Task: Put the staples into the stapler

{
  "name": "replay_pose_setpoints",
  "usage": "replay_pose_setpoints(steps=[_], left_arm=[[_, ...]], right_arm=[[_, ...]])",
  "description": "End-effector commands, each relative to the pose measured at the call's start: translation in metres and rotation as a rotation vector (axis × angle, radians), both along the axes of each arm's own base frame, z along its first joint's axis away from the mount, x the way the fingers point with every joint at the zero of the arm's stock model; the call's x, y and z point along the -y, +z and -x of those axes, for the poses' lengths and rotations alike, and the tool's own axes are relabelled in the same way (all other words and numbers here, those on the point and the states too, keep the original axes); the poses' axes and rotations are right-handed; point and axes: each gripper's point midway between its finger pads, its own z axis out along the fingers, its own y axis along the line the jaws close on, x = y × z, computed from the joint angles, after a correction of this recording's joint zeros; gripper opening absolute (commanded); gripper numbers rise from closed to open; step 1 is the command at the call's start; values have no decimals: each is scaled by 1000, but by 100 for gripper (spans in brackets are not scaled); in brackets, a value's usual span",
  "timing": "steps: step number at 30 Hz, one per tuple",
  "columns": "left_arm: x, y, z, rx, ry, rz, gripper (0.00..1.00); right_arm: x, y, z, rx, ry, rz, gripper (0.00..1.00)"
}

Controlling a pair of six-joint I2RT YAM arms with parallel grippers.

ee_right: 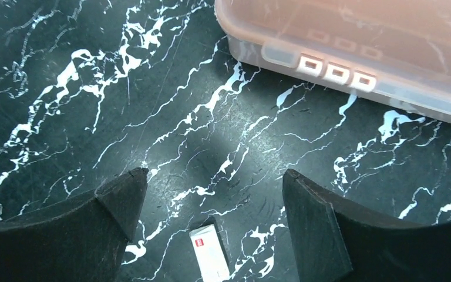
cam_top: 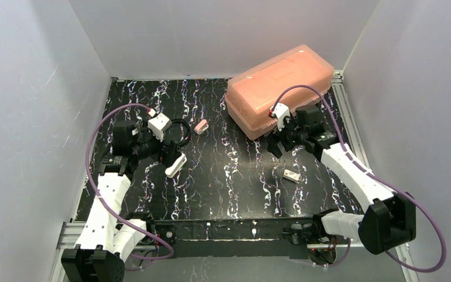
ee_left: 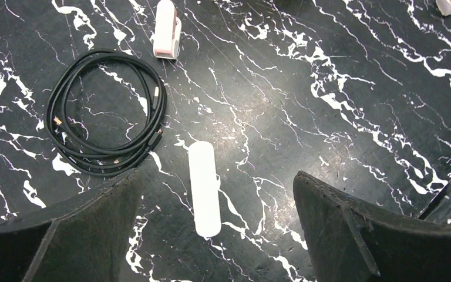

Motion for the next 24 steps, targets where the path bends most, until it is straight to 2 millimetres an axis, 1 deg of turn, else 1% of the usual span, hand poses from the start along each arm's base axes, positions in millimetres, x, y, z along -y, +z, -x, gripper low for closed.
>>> replay_pose_setpoints(steps=[1,6,7,8,13,16,19,22,24], left_arm=[[3,-11,8,-12,-62,-19,99],[6,-11,8,-27,-71,1,98],[7,-10,7,-29,-70,9,98],[8,-9,7,-29,-67,16,98],[10,-3,4,-13,-53,43,98],[11,1,2,-2,-45,54,99],[11,3,1,8,-39,63,98],[11,3,-1,11,-35,62,98],[10,3,-3,14,-30,59,99]], right_arm=[[-8,-4,-29,87,-24,25,91],[-17,-22,-60,54,-75,29,85],[-21,-19,-69,61,-88,14,83],[-24,-23,-74,51,-98,7,82],[-41,-26,-104,60,-139,-52,77],[-49,-27,-118,69,-158,-75,74],[-61,-22,-133,104,-167,-100,74],[-74,-20,-144,100,-163,-134,74],[-83,-18,-151,103,-151,-150,76]])
